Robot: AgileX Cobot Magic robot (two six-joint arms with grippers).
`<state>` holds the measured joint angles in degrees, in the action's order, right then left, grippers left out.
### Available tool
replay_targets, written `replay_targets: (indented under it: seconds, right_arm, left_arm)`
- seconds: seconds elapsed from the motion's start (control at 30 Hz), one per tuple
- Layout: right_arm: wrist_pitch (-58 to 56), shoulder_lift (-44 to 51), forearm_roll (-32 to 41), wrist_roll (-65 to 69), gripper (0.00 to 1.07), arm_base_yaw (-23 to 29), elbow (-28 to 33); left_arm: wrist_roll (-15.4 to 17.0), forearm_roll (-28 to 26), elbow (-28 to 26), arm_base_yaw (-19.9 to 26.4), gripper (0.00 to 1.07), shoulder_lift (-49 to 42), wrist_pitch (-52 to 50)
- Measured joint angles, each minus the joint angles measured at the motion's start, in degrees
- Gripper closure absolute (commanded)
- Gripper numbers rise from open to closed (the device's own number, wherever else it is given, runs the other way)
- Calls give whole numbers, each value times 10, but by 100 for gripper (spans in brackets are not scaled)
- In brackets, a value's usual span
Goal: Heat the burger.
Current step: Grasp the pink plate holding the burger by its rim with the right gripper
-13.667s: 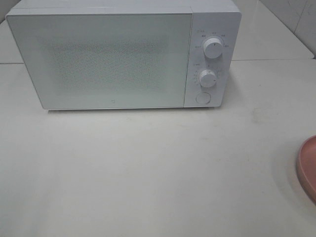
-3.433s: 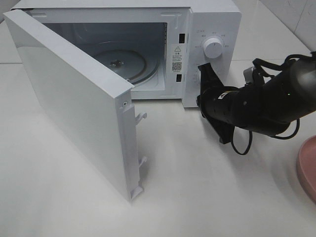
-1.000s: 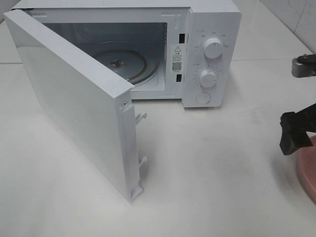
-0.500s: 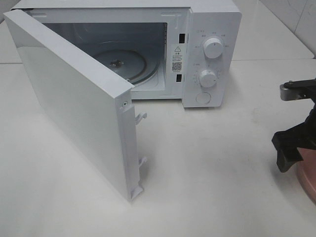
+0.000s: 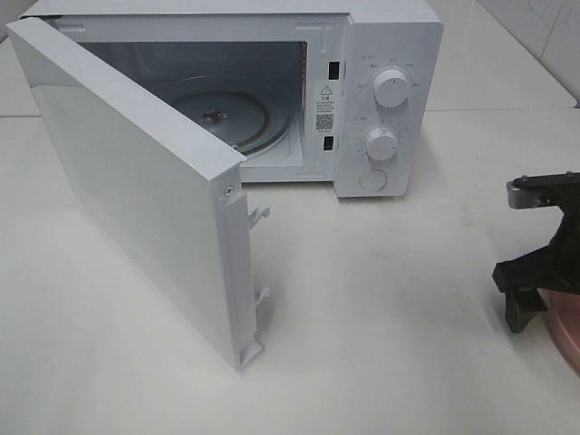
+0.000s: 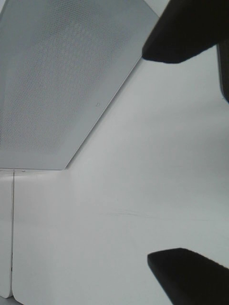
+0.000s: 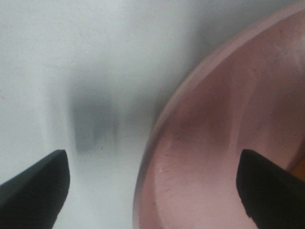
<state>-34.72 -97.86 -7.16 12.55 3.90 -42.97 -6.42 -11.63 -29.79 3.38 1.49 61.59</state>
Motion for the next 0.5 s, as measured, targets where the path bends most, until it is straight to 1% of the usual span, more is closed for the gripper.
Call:
replay_targets:
  seconds: [0.07, 0.13, 0.2, 0.23, 0.27, 0.3, 0.33, 0.37, 0.4, 0.43, 0.47, 0.5]
  right_arm:
    - [10, -23, 0, -1, 19, 0, 0]
    - [12, -28, 0, -1, 19, 0, 0]
    - [15, -34, 0, -1, 21, 0, 0]
    - [17, -40, -3, -1, 25, 0, -1]
    - [17, -40, -3, -1, 25, 0, -1]
    - [17, -40, -3, -1, 28, 0, -1]
    - [20, -40, -6, -2, 36, 0, -1]
    - [20, -40, -6, -2, 36, 0, -1]
    - [22, -40, -12, -1, 41, 0, -1]
    - [22, -40, -12, -1, 41, 0, -1]
    - [22, -40, -15, 1, 50, 0, -1]
    - [21, -40, -27, 11, 61, 0, -1]
  left_arm:
    - [0, 0, 0, 0, 9, 0, 0]
    - [0, 0, 0, 0, 9, 0, 0]
    - [0, 0, 0, 0, 9, 0, 0]
    - [0, 0, 0, 0, 9, 0, 0]
    - [0, 0, 0, 0, 9, 0, 0]
    - [0, 0, 0, 0, 9, 0, 0]
    - [0, 0, 0, 0, 9, 0, 0]
    - [0, 0, 0, 0, 9, 0, 0]
    - [0, 0, 0, 0, 9, 0, 0]
    - [0, 0, 0, 0, 9, 0, 0]
    - [0, 0, 0, 0, 9, 0, 0]
    - [0, 0, 0, 0, 9, 0, 0]
